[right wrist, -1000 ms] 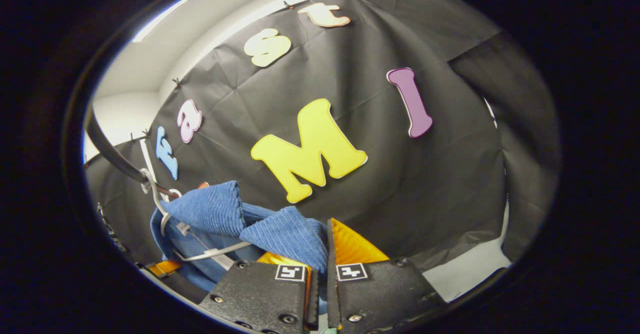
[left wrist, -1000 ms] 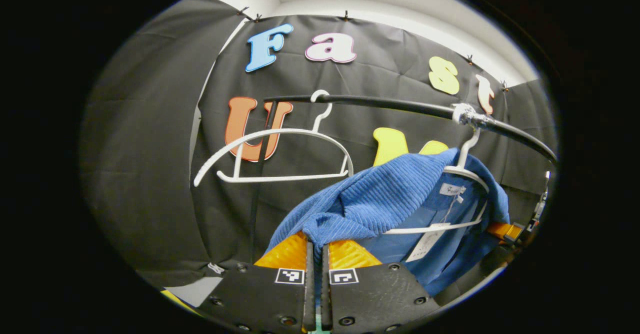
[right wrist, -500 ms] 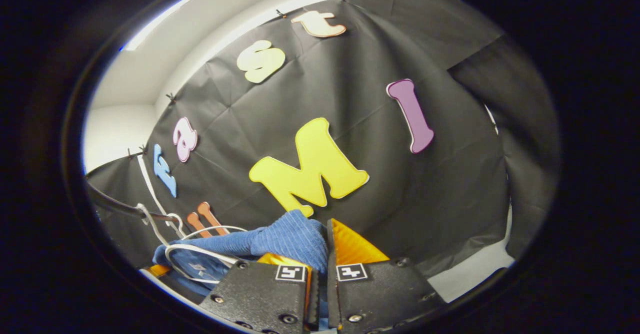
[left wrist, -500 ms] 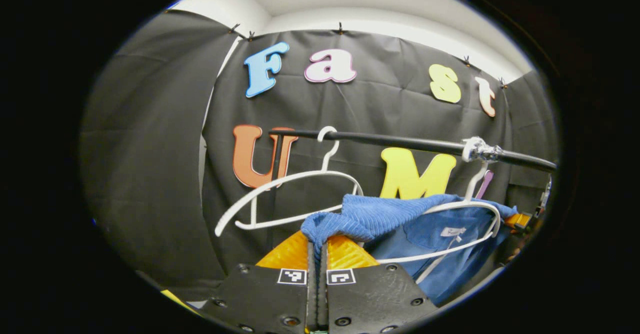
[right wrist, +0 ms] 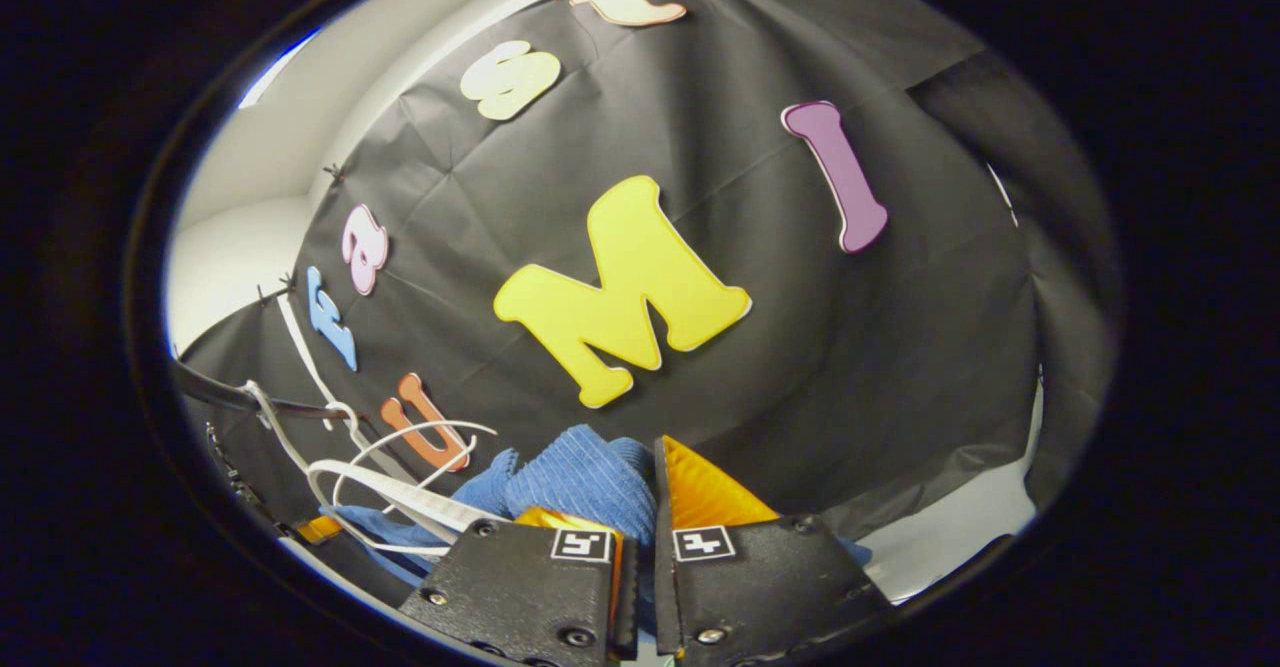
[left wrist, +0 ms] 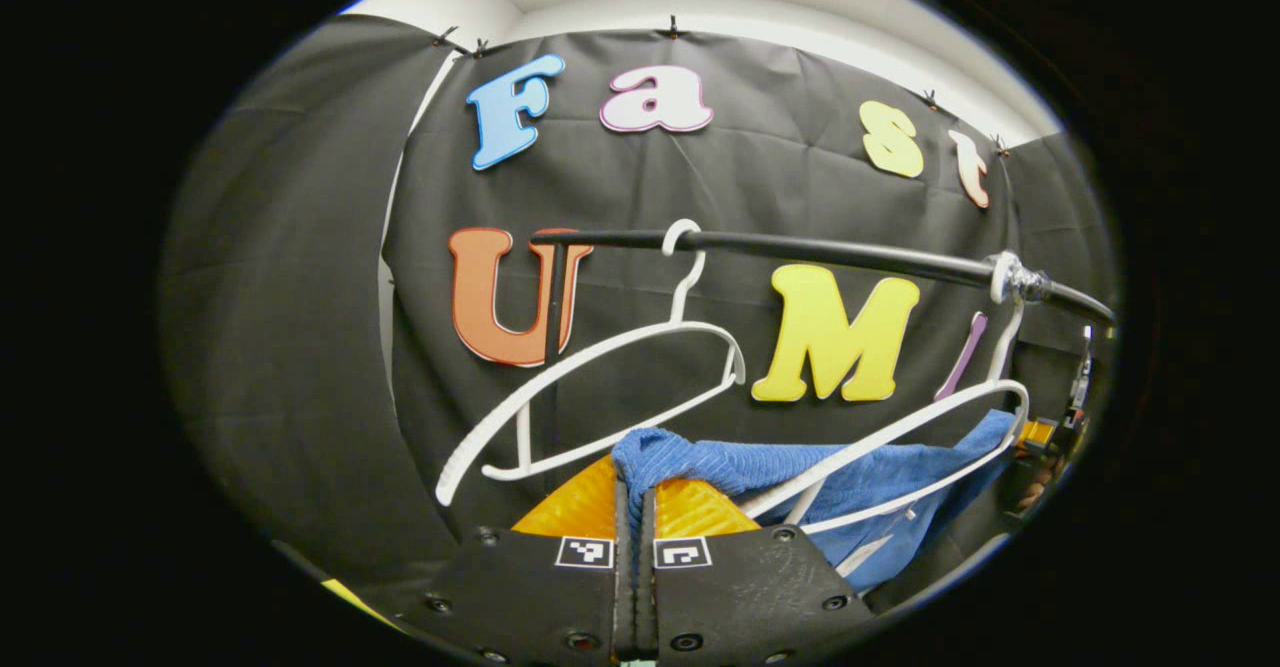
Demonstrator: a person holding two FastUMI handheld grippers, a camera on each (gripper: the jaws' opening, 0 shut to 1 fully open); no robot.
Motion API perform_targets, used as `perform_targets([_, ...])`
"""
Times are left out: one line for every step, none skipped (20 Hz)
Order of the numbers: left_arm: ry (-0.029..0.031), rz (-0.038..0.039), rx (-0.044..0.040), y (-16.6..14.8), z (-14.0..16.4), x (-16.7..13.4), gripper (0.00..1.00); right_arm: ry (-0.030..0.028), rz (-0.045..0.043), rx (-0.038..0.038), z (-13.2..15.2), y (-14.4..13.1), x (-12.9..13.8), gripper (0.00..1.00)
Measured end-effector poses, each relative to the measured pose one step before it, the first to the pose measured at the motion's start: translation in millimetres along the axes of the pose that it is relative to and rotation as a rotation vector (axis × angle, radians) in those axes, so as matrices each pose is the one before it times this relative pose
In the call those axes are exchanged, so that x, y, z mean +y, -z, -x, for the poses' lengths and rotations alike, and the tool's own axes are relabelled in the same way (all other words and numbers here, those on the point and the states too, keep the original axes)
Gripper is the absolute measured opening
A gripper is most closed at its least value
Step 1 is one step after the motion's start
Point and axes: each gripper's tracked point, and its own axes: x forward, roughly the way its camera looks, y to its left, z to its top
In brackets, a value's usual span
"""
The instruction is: Grasp the clothes on the hanger with both hands and then place them into the laundry hamper below.
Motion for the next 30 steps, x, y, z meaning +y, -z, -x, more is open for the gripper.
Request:
perform_targets([0.01928,0.00301,0.00906,6.77,-1.30,2.44,0.05,-0.00289,-0.01169,0.01439,-3.39,4.42,-4.13,0.10])
perform_targets([0.00979,0.00709,0.01905,7.82,-1.84,3.58,0.05,-0.00315,-0.00937,0.01694,-2.00,5.82,-3.16,0.10])
perform_targets([0.00213,0.00204,0.01444,6.75,-0.60,3.14,0.01,-0.00080,-0.00488,0.01640,-2.45,6.33,-3.88,0.10])
perform_targets([-0.00213,-0.00212,0.01065,6.16,0.35,3.09,0.01,0.00648,0.00473,0.01559,-2.60,8.19,-4.63,0.10])
perform_targets([-0.00196,-0.00890,0.00529,6.33,0.79,2.91,0.01,0.01110,0.00653,0.01380,-2.50,6.90,-4.63,0.10])
perform_targets([-0.00509,-0.00513,0.00568,6.50,1.25,2.41,0.01,0.00603,0.00089,0.01781,-1.04,8.00,-4.87,0.10])
perform_targets([-0.00514,-0.00255,0.00566,6.80,-1.72,2.65,0.01,-0.00461,-0.01825,0.01955,-1.15,6.30,-4.16,0.10])
perform_targets([0.00200,-0.00032,-0.00039,7.78,1.36,3.15,0.01,-0.00179,-0.02311,0.01919,-0.43,6.11,-3.41,0.10])
perform_targets([0.01003,0.01512,0.01464,9.13,0.71,0.34,0.01,0.00493,-0.01379,0.01217,-0.50,5.55,-5.79,0.10])
perform_targets([0.00618,0.01186,0.00991,9.53,3.43,0.46,0.01,0.00840,-0.00540,0.00983,-0.21,7.46,-5.69,0.10])
perform_targets([0.00068,0.00741,0.00753,9.64,4.07,0.50,0.01,0.01075,0.00299,0.01476,0.57,8.20,-5.58,0.10])
perform_targets([-0.00690,0.00146,0.00580,8.73,3.67,1.18,0.01,0.01751,0.00538,0.01483,8.24,11.43,-5.92,0.10])
perform_targets([-0.00514,0.00450,0.00647,9.90,3.53,-0.24,0.01,0.01415,0.00316,0.01420,0.24,9.30,-4.86,0.10])
perform_targets([0.00195,0.00734,0.00916,9.06,3.33,-0.89,0.01,0.01660,-0.00220,0.01335,1.19,9.19,-5.17,0.10])
perform_targets([0.00588,0.00211,0.01312,7.66,2.28,-1.98,0.01,0.00914,-0.00341,0.01405,1.12,10.14,-2.44,0.10])
perform_targets([0.00259,-0.00439,0.01536,8.08,3.85,-0.45,0.01,0.00818,-0.00211,0.01392,1.47,10.66,-4.29,0.10])
perform_targets([-0.00233,-0.00515,0.00882,7.76,4.85,0.37,0.01,0.00823,0.00450,0.01576,1.49,11.11,-3.57,0.10])
perform_targets([0.00144,-0.00326,0.00427,5.40,5.45,-1.38,0.01,0.00877,0.00343,0.01290,2.06,12.63,-1.84,0.10])
perform_targets([0.00426,-0.00187,0.00282,4.15,5.13,-2.14,0.01,0.00510,0.00524,0.01521,1.94,10.69,-0.32,0.10])
perform_targets([0.00912,0.00147,0.00443,4.69,4.81,-4.61,0.01,0.00509,-0.00016,0.01676,3.44,12.07,0.52,0.10])
perform_targets([0.01916,-0.00386,0.00360,2.22,3.06,-6.36,0.01,-0.01128,0.01052,0.01955,2.65,11.18,5.11,0.10])
perform_targets([0.02087,-0.00852,0.00436,4.11,3.82,-9.56,0.01,-0.00599,0.02263,0.01098,3.10,9.89,4.50,0.10])
perform_targets([0.01932,-0.01952,0.00412,4.68,5.34,-10.52,0.01,-0.00109,0.02512,0.01281,4.73,9.12,4.07,0.10])
perform_targets([0.01424,-0.02295,0.00311,4.43,5.61,-9.69,0.01,-0.00054,0.01391,0.00521,7.37,7.83,7.16,0.10])
perform_targets([0.02055,-0.01569,0.00167,1.58,5.09,-10.76,0.01,-0.00768,0.00397,0.00664,5.92,6.95,6.54,0.10])
perform_targets([0.02643,-0.01209,-0.00468,0.07,3.77,-10.93,0.01,-0.01108,0.00111,0.00272,6.08,7.04,7.37,0.10])
perform_targets([0.02771,-0.01024,-0.00793,-4.12,2.97,-12.63,0.01,-0.01321,0.00929,0.00113,6.68,3.96,8.77,0.10])
perform_targets([0.02663,-0.01160,-0.01059,-5.95,4.25,-13.81,0.01,-0.01104,0.01302,-0.00493,8.52,1.99,9.20,0.10])
perform_targets([0.02482,-0.01219,-0.01231,-5.69,4.11,-13.08,0.01,-0.01803,0.01707,-0.00562,8.11,-0.70,10.39,0.10])
perform_targets([0.02483,-0.01013,-0.01215,-5.92,4.61,-11.67,0.01,-0.01643,0.01203,-0.00404,7.18,0.32,13.28,0.10])
